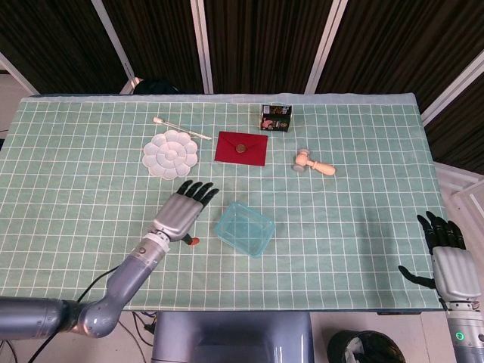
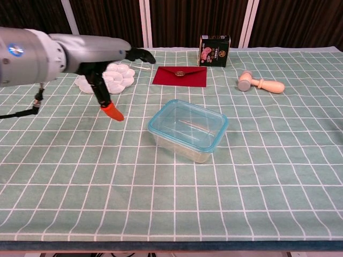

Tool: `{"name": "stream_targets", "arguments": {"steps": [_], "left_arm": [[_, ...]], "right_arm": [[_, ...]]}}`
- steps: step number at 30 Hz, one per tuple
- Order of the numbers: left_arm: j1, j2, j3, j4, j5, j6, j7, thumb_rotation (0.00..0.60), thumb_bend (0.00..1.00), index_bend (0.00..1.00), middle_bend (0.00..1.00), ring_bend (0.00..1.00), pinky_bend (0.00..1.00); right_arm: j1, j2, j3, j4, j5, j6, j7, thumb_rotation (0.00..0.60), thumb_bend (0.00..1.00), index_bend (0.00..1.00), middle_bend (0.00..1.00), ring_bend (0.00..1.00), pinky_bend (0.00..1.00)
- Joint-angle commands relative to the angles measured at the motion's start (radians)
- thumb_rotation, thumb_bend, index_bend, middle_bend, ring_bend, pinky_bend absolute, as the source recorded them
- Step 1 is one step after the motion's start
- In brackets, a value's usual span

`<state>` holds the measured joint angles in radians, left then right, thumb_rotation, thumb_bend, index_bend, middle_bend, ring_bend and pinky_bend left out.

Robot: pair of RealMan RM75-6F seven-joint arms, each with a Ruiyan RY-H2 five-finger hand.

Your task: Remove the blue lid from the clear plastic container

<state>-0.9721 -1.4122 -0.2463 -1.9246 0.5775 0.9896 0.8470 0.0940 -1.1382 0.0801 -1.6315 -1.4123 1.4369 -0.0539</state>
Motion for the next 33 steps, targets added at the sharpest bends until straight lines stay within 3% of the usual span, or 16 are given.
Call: {"name": "stream_targets", "arguments": {"steps": [1, 15, 33], "left_arm": [[-0.144, -0.096, -0.026, 0.072, -0.166, -0.019, 0.096, 0.6, 0.0, 0.0, 0.0, 0.0, 0.03], [-0.304, -0.182, 0.005, 0.209, -0.333, -0.067, 0.13, 0.6, 0.0, 0.0, 0.0, 0.0, 0.03], [-0.428, -0.229, 0.069, 0.358, -0.419, -0.199, 0.102, 0.6, 0.0, 0.0, 0.0, 0.0, 0.04]], "right_arm": [[0.001, 0.0, 0.003, -0.003, 0.005, -0.004, 0.002, 0.6, 0.26, 0.0, 0.0, 0.0, 0.0], [0.007, -0.001, 0.018, -0.002, 0.034, -0.021, 0.013, 0.6, 0.26, 0.0, 0.0, 0.0, 0.0], [0.006, 0.0, 0.023, -0.008, 0.048, -0.029, 0.014, 0.6, 0.26, 0.0, 0.0, 0.0, 0.0]]}}
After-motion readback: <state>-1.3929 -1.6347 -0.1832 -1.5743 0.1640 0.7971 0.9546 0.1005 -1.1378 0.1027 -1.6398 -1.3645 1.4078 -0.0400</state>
